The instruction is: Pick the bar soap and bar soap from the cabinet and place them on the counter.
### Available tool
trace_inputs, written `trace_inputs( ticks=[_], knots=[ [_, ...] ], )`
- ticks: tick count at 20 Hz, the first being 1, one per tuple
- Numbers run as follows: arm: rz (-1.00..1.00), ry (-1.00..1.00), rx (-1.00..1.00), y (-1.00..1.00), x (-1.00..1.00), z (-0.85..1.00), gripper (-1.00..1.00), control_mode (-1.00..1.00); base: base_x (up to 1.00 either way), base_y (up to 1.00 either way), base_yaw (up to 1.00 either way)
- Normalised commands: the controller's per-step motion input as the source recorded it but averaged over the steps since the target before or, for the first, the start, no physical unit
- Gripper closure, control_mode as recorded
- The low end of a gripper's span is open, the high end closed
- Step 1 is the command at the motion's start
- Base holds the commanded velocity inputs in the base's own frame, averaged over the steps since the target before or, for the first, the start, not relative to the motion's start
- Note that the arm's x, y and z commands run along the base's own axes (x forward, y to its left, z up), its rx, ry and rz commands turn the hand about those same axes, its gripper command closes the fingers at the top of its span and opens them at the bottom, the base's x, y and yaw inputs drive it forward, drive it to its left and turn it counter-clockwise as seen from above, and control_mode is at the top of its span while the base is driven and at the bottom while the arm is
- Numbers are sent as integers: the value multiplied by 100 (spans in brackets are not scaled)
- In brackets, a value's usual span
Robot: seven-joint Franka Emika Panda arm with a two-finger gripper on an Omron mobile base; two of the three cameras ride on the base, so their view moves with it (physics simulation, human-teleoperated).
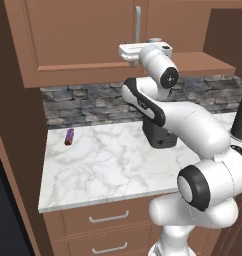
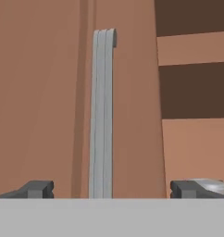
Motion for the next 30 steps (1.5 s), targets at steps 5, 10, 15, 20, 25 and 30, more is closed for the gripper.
trace_inputs(
  ticks=[5, 10, 15, 20, 25, 30],
  knots=[
    [-4, 0, -1, 21, 38, -8, -100, -100, 0, 0, 0],
    [-4, 0, -1, 24, 38, -10, 100, -100, 0, 0, 0],
    [-1, 3, 0, 27, 42, -12, 100, -100, 0, 0, 0],
    [0, 23, 4, 13, 43, -7, 100, -100, 0, 0, 0],
    [0, 43, 4, 0, 46, -2, 100, -100, 0, 0, 0],
    [0, 38, 5, 7, 47, -16, 100, -100, 0, 0, 0]
  ],
)
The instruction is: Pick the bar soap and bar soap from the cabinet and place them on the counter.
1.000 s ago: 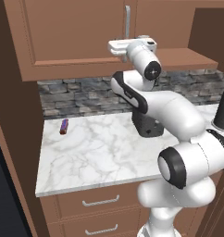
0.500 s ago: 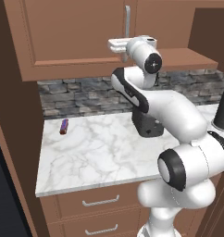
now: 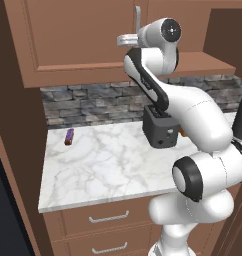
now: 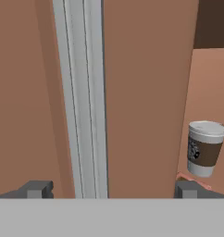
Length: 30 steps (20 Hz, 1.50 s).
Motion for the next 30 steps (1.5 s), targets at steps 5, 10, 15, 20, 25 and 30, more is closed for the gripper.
trace_inputs(
  ticks=[5, 10, 15, 20, 25, 30],
  knots=[
    [0, 18, 3, 24, 38, -33, 100, -100, 0, 0, 0],
    [0, 8, 2, 41, 3, -45, 100, -100, 0, 0, 0],
    [-1, 3, 1, 63, -14, -50, 100, -100, 0, 0, 0],
    [-3, 0, 0, 81, -38, -54, 100, -100, 0, 0, 0],
    [-5, 0, 0, 90, -55, -54, 100, -100, 0, 0, 0],
    [-6, 0, 0, 86, -57, -55, 100, -100, 0, 0, 0]
  ],
)
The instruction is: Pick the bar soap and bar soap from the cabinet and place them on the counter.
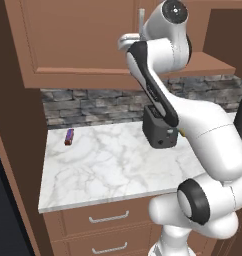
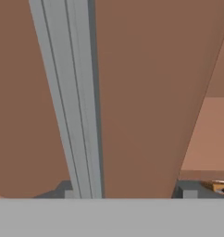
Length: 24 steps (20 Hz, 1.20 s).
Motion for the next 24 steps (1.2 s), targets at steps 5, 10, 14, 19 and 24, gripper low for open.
trace_inputs(
  ticks=[5, 10, 14, 19, 24],
  knots=[
    [-5, 0, 0, 80, -62, -51, 100, -100, 0, 0, 0],
    [-6, 1, 0, 87, -60, -55, 100, -100, 0, 0, 0],
    [-6, 3, 0, 90, -57, -56, 100, -100, 0, 0, 0],
    [-6, 4, 0, 89, -53, -54, 100, -100, 0, 0, 0],
    [-6, 5, 0, 89, -47, -52, 100, -100, 0, 0, 0]
  ],
)
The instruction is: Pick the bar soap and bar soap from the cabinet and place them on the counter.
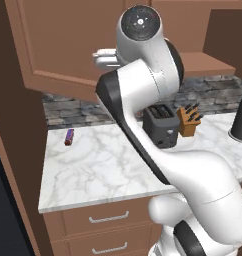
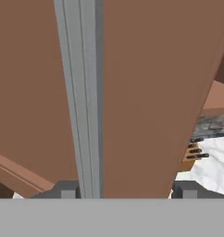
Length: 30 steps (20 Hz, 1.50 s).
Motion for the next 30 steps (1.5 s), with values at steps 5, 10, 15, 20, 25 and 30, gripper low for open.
trace_inputs(
  ticks=[5, 10, 15, 20, 25, 30],
  knots=[
    [-5, 6, 0, 85, -42, -52, 100, -100, 0, 0, 0],
    [-3, 1, 0, 59, -32, -47, -100, -100, 0, 0, 0],
    [-1, -2, 0, -6, -57, -9, -100, -100, 0, 0, 0],
    [0, -10, 3, -12, -85, 0, -100, -100, 0, 0, 0],
    [0, -7, 15, -55, -66, 2, -100, -100, 0, 0, 0],
    [0, 0, 22, -75, -32, 0, -100, -100, 0, 0, 0]
  ],
)
